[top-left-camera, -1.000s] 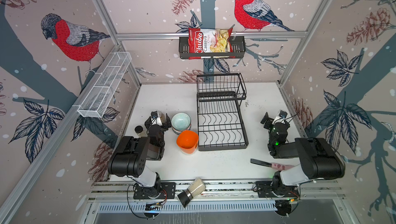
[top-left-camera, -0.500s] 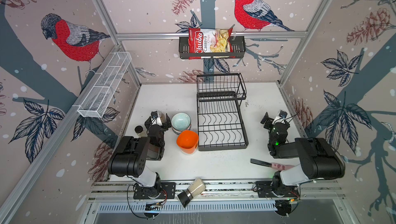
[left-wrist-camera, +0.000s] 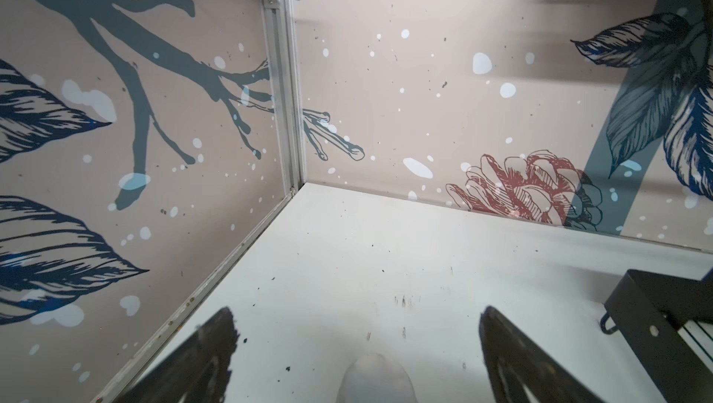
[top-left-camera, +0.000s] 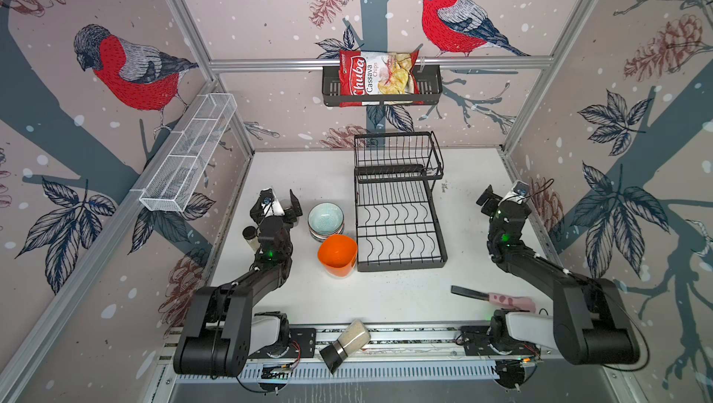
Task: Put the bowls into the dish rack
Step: 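Move the left gripper to the orange bowl while the right gripper rises toward the rack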
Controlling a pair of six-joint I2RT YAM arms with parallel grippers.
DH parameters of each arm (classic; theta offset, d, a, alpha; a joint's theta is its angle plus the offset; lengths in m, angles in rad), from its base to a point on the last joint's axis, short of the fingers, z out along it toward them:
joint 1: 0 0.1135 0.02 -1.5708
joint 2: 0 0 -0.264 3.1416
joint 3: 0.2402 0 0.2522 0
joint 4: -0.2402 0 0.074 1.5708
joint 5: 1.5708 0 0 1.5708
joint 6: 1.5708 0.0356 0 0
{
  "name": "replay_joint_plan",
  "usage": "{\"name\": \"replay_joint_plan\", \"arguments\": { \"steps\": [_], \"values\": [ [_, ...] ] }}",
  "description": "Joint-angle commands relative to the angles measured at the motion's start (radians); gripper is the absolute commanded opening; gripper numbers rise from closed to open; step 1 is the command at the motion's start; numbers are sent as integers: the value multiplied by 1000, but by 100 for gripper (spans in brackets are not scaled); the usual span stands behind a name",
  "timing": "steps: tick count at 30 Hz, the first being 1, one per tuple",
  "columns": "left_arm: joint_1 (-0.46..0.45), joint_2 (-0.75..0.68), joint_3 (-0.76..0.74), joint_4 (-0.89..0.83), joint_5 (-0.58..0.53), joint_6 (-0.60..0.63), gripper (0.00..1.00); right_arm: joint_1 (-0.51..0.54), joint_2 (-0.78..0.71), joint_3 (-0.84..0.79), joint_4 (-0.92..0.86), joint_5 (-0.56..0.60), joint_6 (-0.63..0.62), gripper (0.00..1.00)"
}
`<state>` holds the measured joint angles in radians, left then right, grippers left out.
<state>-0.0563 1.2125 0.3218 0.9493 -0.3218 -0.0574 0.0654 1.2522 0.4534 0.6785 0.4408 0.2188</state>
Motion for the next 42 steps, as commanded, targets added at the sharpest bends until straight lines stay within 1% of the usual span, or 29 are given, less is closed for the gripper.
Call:
{"name": "replay_joint_plan", "arguments": {
  "steps": [1, 3, 5, 9, 10, 12, 14, 17, 22, 25, 29, 32, 35, 37, 42],
  "values": [
    [0, -56, 27, -223, -33, -90, 98, 2, -44, 49, -241, -16, 106, 99],
    [0, -92, 58, -339, -29, -154, 98, 2, -70, 80, -323, -32, 149, 99],
    [0, -125, 91, -461, -11, -225, 97, 2, -103, 103, -396, -73, 184, 100],
    [-5, -157, 162, -656, 21, -372, 98, 4, -159, 139, -517, -113, 249, 100],
    [-5, -161, 187, -729, 26, -417, 98, 6, -168, 149, -545, -120, 263, 99],
    [-7, -163, 242, -845, 62, -466, 98, 13, -186, 171, -607, -132, 279, 100],
    [-10, -156, 299, -993, 66, -535, 97, 23, -201, 199, -672, -143, 287, 100],
    [-24, -156, 357, -1164, 88, -601, 97, 46, -215, 240, -752, -186, 278, 100],
    [-88, -173, 437, -1370, 101, -610, 97, 106, -231, 304, -860, -244, 259, 100],
    [-97, -195, 465, -1482, 128, -627, 97, 138, -237, 338, -909, -290, 237, 100],
    [-102, -269, 480, -1602, 185, -647, 97, 164, -237, 374, -963, -357, 228, 99],
    [-105, -332, 491, -1671, 237, -661, 97, 176, -234, 388, -988, -397, 228, 98],
    [-114, -362, 514, -1728, 311, -659, 97, 191, -231, 399, -1001, -412, 225, 98],
    [-120, -365, 540, -1776, 335, -650, 97, 200, -228, 407, -1005, -421, 220, 97],
    [-128, -367, 612, -1888, 352, -626, 96, 225, -211, 428, -1023, -441, 198, 96]
  ]
}}
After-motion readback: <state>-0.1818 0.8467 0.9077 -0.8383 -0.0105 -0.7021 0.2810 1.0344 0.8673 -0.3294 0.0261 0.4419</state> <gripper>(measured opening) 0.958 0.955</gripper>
